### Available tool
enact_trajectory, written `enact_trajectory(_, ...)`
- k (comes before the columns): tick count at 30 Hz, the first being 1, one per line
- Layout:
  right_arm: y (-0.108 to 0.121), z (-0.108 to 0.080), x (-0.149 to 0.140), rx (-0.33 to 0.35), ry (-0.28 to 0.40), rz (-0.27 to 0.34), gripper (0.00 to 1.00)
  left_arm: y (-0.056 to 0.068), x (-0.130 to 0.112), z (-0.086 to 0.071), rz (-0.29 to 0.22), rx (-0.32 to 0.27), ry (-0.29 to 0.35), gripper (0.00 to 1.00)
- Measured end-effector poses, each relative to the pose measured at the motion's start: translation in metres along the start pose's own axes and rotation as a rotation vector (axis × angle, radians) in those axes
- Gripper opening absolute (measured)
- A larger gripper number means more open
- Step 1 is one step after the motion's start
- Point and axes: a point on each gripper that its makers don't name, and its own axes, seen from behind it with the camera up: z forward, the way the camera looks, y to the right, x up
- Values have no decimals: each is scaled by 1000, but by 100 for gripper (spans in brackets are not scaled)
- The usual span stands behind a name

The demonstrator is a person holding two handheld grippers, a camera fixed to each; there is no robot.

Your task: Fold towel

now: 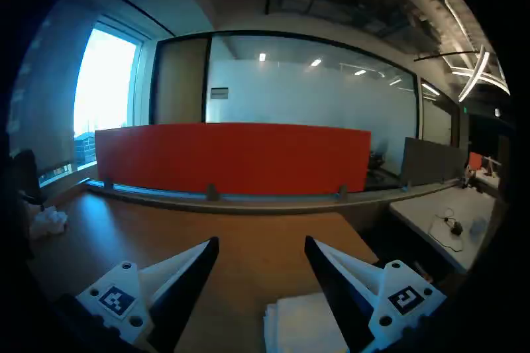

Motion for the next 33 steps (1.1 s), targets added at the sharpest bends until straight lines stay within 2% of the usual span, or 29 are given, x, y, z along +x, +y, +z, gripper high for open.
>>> enact_trajectory(9,-45,-1,19,15,36,-20,100,0,17,5,-10,-21,44,97)
enact_trajectory(15,-65,-4,29,5,54,-16,100,1,26,5,-50,-35,88,97)
enact_trajectory(21,-79,-4,35,0,67,-7,100,4,33,5,-62,-48,127,97)
enact_trajectory(27,-94,-5,39,13,69,20,100,2,35,4,-69,-38,147,97)
enact_trajectory(33,-103,-10,47,29,76,33,100,-2,36,-2,-50,-25,163,97)
